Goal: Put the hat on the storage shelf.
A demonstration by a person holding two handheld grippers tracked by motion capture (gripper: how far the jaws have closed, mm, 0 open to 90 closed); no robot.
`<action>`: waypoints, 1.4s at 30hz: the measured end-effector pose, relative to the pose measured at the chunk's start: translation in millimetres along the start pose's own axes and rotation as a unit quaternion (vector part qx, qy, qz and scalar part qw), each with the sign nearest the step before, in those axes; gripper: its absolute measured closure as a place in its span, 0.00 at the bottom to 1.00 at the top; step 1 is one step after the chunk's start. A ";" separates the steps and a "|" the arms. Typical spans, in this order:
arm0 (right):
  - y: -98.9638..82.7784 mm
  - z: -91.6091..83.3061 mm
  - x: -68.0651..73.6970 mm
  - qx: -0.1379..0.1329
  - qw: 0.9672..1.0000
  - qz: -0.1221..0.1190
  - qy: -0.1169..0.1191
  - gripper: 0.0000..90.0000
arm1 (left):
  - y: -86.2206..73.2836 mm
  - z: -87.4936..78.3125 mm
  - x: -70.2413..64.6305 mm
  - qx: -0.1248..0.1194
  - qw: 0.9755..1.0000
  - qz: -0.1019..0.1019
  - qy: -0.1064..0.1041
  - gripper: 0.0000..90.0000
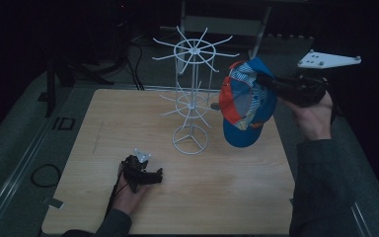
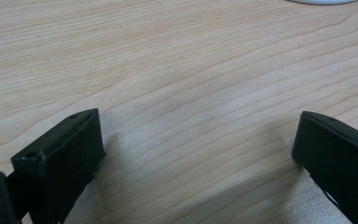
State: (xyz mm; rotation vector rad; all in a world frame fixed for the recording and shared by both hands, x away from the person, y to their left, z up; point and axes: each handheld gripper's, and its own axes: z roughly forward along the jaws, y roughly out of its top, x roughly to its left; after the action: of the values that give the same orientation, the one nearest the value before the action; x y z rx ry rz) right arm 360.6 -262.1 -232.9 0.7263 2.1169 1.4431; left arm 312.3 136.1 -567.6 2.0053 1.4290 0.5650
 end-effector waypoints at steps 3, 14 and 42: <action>0.5 -0.7 0.3 -0.002 1.000 0.000 -0.002 0.97 | 0.0 0.0 0.0 0.000 1.000 0.000 0.000 0.03; 3.8 -5.3 1.4 -0.020 1.000 -0.001 -0.005 0.98 | 0.0 0.0 0.0 0.000 1.000 0.000 0.000 0.03; 12.8 -10.4 5.8 -0.049 0.999 -0.004 -0.002 0.97 | 0.0 -0.1 0.2 0.001 1.000 0.001 0.000 0.03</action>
State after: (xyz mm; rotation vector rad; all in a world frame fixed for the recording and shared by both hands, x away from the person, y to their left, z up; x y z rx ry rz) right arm 351.6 -261.6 -218.0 0.6811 2.0286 1.5285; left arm 312.3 136.3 -567.5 2.0082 1.4282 0.5639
